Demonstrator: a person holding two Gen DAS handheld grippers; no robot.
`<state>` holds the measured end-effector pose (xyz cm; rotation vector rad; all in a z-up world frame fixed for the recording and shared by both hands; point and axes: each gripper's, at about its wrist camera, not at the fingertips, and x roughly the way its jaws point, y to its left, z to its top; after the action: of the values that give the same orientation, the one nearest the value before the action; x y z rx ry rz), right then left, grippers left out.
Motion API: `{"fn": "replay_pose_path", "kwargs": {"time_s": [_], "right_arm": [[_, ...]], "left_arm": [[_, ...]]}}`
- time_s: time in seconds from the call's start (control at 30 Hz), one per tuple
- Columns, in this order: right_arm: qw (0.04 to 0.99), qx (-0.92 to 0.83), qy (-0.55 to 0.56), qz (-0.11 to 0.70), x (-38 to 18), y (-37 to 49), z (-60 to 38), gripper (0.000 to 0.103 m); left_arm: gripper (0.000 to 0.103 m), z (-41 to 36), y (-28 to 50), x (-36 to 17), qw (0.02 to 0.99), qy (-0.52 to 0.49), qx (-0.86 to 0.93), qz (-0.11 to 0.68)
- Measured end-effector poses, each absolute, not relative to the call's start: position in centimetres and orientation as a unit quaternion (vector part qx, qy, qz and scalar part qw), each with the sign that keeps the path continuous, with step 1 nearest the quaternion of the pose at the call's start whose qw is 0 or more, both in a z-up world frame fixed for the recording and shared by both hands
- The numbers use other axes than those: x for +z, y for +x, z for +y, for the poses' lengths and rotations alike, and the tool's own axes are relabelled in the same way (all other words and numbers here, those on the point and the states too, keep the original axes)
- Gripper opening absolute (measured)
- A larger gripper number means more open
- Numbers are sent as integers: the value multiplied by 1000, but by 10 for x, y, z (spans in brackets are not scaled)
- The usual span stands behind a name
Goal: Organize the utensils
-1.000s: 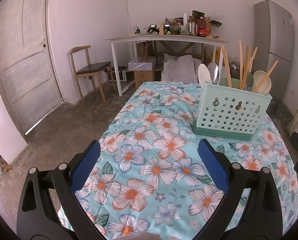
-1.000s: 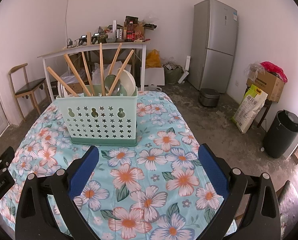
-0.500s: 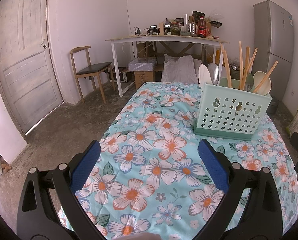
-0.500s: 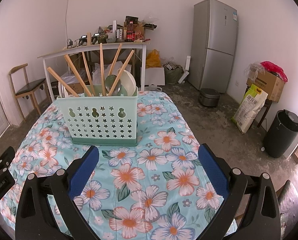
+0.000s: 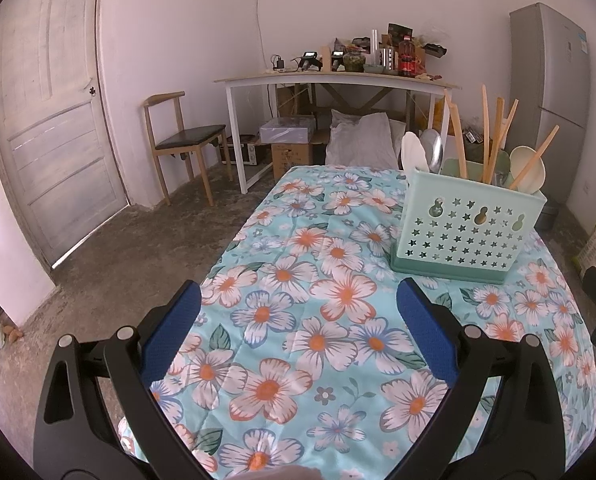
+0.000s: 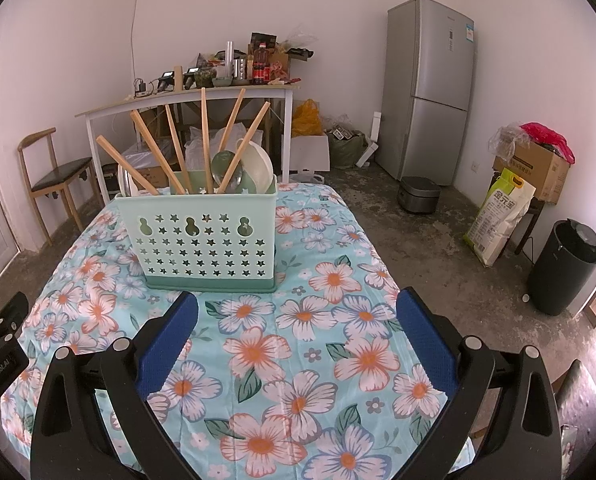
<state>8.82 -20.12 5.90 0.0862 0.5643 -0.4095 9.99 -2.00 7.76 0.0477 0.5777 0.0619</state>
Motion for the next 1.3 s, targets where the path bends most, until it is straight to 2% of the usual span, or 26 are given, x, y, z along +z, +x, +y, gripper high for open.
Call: {"fn": "replay_pose_path", "kwargs": {"time_s": [1.3], "right_arm": [[939,-199,43,276,60,88,-201,97]], "left_arm": [[95,-19,100,79,958,22,31,284]]}}
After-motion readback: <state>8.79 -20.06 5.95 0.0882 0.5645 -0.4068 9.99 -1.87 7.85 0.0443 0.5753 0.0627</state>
